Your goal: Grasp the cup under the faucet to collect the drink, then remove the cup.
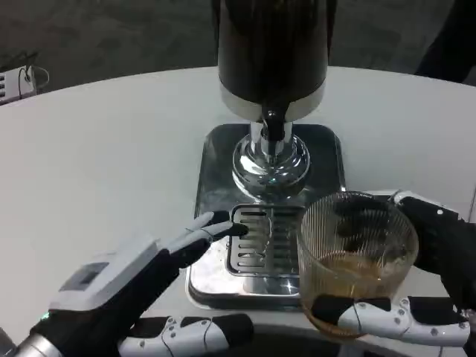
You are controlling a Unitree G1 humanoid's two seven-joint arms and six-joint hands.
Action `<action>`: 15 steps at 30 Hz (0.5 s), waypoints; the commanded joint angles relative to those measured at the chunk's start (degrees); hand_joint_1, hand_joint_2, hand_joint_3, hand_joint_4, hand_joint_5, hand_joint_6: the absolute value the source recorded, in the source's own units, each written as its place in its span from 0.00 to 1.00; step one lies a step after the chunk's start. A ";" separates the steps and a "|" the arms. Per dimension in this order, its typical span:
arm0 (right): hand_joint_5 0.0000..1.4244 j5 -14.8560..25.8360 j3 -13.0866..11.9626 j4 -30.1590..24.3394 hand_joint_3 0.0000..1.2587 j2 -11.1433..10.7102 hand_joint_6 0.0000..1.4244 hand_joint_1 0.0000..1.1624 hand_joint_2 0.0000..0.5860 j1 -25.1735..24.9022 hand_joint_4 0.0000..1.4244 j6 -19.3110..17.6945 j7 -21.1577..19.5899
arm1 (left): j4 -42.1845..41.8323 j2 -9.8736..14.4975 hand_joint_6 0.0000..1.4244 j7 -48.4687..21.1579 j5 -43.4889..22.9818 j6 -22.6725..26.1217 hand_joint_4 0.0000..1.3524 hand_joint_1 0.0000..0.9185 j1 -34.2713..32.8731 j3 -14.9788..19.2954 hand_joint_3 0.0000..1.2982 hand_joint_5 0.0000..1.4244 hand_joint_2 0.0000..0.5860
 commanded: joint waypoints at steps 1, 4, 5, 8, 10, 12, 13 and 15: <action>0.98 1.29 -1.10 -3.12 0.84 -0.73 1.00 0.85 0.31 0.42 0.90 -3.34 0.94 | -3.82 0.52 0.14 -0.13 0.99 -0.81 0.00 0.00 2.76 1.57 0.12 0.05 0.13; 0.98 1.50 -1.47 -3.85 0.84 -1.01 1.00 0.85 0.31 0.71 0.90 -3.83 1.24 | -6.02 0.31 0.12 0.25 2.01 -0.93 0.00 0.00 4.46 2.61 0.11 0.04 0.12; 0.98 1.59 -1.53 -4.04 0.84 -1.02 1.00 0.85 0.31 0.81 0.90 -3.92 1.33 | -6.61 0.19 0.12 0.33 2.40 -0.90 0.00 0.00 4.91 2.88 0.10 0.03 0.12; 0.98 1.56 -1.54 -4.48 0.84 -1.19 1.00 0.85 0.31 1.00 0.90 -4.26 1.53 | -7.84 -0.20 0.12 0.38 2.94 -0.83 0.00 0.00 6.10 3.53 0.06 0.00 0.12; 0.98 1.69 -1.55 -4.81 0.84 -1.23 1.00 0.85 0.31 1.11 0.90 -4.18 1.68 | -8.84 -0.44 0.10 0.48 3.41 -0.89 0.00 0.00 7.19 4.10 0.05 0.00 0.12; 0.98 1.70 -1.67 -5.25 0.84 -1.30 1.00 0.85 0.31 1.14 0.90 -4.12 1.86 | -9.58 -0.70 0.09 0.55 3.74 -1.02 0.00 0.00 8.03 4.58 0.03 0.00 0.12; 0.98 1.68 -1.72 -5.37 0.84 -1.32 1.00 0.85 0.31 1.15 0.90 -4.12 1.91 | -9.82 -0.78 0.08 0.52 3.87 -1.05 0.00 0.00 8.31 4.75 0.01 0.00 0.12; 0.98 1.56 -1.77 -5.53 0.84 -1.45 1.00 0.85 0.31 1.08 0.90 -4.24 2.05 | -10.18 -0.95 0.07 0.39 4.20 -0.93 0.00 0.00 8.63 4.90 0.00 0.00 0.12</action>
